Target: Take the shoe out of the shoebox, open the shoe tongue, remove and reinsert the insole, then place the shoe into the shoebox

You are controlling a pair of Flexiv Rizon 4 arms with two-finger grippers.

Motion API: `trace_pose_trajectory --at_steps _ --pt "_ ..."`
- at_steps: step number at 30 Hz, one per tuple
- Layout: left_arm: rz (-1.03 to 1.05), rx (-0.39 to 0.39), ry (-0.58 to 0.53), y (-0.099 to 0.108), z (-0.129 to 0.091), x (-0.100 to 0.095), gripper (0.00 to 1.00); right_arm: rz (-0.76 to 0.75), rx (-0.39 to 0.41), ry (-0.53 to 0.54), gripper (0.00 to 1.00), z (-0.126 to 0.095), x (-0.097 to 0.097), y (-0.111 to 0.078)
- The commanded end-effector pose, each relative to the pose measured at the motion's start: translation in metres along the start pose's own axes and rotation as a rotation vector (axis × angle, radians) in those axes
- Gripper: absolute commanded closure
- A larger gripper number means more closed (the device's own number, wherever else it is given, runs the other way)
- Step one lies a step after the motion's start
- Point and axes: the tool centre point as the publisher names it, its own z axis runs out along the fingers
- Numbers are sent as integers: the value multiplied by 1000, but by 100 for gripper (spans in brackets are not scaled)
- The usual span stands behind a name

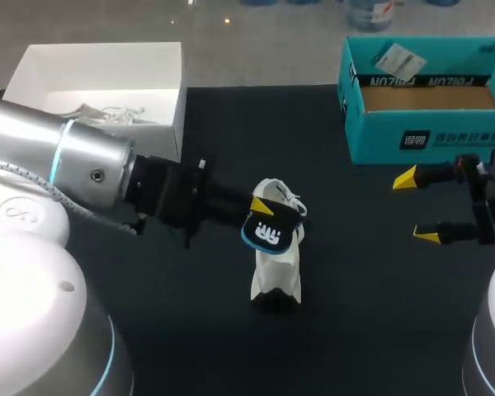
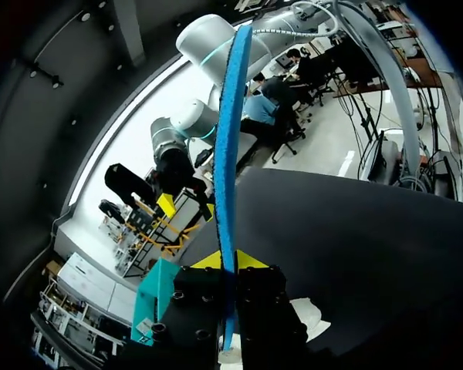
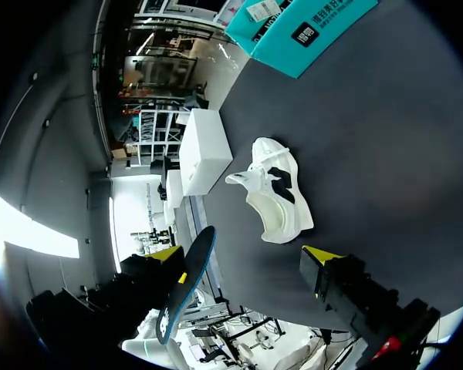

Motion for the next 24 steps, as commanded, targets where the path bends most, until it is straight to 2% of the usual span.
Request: trace_pose_trajectory --at_steps 1,4,8,9,15,24 --pt "-17 -16 1 -1 -14 12 100 1 -9 0 0 -5 -1 -6" --pt "-37 -29 4 1 -12 20 100 1 -9 0 0 -5 -1 -6" --pt "-62 -32 -51 9 -2 35 100 1 -9 0 0 -5 -1 -6" --pt "-58 -41 -24 11 1 39 100 1 -9 0 0 -5 -1 -6" --pt "-62 -35 -27 26 20 54 100 1 -9 0 0 -5 -1 -6" --pt "-77 -30 -21 54 38 61 100 1 -9 0 0 -5 -1 -6"
